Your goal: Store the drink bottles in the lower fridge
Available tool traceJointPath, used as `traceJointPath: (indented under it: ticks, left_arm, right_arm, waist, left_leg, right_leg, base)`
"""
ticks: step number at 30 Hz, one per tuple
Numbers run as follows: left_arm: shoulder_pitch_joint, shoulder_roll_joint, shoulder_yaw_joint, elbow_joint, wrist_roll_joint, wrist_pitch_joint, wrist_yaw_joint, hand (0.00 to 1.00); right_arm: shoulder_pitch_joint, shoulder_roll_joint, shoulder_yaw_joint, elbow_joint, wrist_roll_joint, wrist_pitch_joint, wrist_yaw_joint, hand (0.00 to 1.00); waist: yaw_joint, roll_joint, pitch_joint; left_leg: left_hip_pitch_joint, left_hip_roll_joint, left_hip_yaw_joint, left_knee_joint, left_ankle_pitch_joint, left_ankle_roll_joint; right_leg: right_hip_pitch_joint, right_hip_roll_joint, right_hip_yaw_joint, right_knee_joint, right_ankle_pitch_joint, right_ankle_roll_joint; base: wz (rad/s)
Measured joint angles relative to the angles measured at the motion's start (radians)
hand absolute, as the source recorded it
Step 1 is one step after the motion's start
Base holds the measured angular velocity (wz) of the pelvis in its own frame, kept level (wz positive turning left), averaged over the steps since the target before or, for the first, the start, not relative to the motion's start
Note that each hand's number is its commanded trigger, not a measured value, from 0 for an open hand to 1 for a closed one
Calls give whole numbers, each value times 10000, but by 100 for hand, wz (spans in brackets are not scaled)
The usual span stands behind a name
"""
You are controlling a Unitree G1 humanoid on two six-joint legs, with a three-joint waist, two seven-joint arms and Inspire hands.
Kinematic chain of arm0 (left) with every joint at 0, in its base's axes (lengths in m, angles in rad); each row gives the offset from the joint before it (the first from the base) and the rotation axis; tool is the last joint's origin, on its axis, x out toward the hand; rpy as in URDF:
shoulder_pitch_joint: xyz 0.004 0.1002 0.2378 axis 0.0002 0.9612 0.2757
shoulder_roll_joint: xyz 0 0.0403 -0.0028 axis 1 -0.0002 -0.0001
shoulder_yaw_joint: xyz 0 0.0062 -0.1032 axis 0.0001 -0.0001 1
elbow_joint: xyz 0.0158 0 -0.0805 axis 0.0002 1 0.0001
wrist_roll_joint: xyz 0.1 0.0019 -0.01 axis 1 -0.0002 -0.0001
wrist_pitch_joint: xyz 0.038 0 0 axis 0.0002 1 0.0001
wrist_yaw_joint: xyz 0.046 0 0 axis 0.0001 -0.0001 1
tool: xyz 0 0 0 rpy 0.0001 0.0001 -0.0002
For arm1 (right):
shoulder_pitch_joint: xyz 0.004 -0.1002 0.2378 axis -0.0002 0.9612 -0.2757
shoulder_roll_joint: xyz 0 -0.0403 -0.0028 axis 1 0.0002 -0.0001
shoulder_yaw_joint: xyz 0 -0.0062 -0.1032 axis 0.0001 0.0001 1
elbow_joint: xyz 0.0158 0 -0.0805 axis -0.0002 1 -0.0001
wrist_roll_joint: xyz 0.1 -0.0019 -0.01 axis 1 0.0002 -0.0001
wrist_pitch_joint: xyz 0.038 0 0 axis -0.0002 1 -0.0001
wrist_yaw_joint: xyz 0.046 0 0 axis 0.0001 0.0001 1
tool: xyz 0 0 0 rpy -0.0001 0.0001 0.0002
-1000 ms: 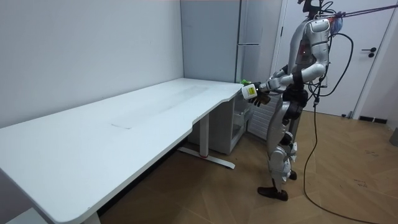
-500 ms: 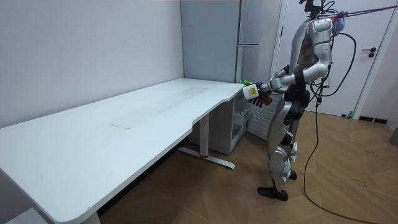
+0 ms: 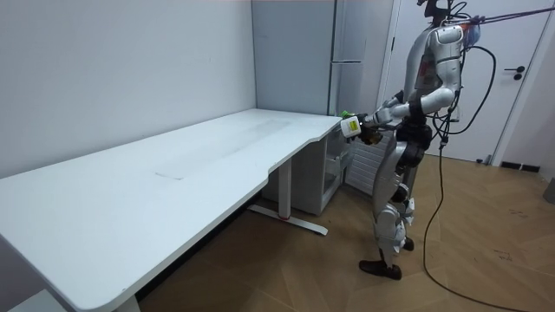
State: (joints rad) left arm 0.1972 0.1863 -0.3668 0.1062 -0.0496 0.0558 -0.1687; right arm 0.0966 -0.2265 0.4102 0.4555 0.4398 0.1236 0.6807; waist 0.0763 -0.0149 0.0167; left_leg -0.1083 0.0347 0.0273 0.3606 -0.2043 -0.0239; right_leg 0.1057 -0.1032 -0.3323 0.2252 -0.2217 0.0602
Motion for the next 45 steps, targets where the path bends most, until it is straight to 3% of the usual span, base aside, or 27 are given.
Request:
traceJointPath:
  ticks: [9, 10, 11, 12, 21, 32, 37, 45]
  left_arm:
    - [-8, 32, -3, 0, -167, 0, -41, 100]
    - [-9, 34, -2, 1, -167, 1, -69, 89]
    - [-17, 42, -2, 1, -167, 1, -94, 16]
    - [-22, 45, -2, 1, -167, 1, -97, 0]
    - [-46, 48, 2, -4, -167, -16, -134, 0]
    - [-119, 188, 43, -169, -207, -409, -77, 0]
    - [-119, 258, 52, -323, -221, -418, 1, 0]
    - [-119, 285, 50, -410, -271, -419, 42, 0]
  right_arm:
    - [-1, 17, 26, 1, 3, 1, -19, 100]
    - [-1, 17, 26, 1, 3, 1, -19, 100]
    - [0, 17, 26, 1, 3, 1, -19, 100]
    - [-1, 18, 26, 1, 3, 1, -19, 100]
    - [1, -25, 12, 6, 87, 98, -120, 100]
    - [17, -38, 25, 28, 1127, 92, -158, 100]
    - [5, -23, 53, 30, 1353, 74, -176, 100]
    - [5, -32, 162, 142, 1485, -242, -250, 100]
  waist:
    - [91, -43, 26]
    - [91, -45, 28]
    - [91, -46, 28]
    - [90, -46, 29]
    - [113, -56, 33]
    - [95, -99, 27]
    - [107, -158, 16]
    - [91, -187, 35]
  left_leg:
    - [-6, 0, -7, 0, 0, 0]
    - [-7, 0, -8, 0, 0, 0]
    - [-8, 0, -8, 0, 0, 0]
    - [-9, 0, -8, 0, 0, 0]
    - [-6, -1, -8, 11, 0, 0]
    - [241, -9, -7, -32, 0, -3]
    - [333, -9, 23, -65, 1, -3]
    - [316, -16, -5, -53, 1, -4]
  right_leg:
    - [6, 0, 1, -1, 0, 0]
    - [7, 0, -1, 0, 0, 0]
    - [7, 0, -1, 0, 0, 0]
    - [7, 0, -1, 0, 0, 0]
    - [71, 0, -18, -8, 0, 0]
    - [237, -1, -17, -62, -1, 1]
    - [307, 0, 22, -85, -2, 2]
    - [363, 25, 7, -205, 1, -1]
  base:
    - [0]
    - [0]
    - [0]
    - [0]
    - [0]
    - [0]
    - [0]
    - [0]
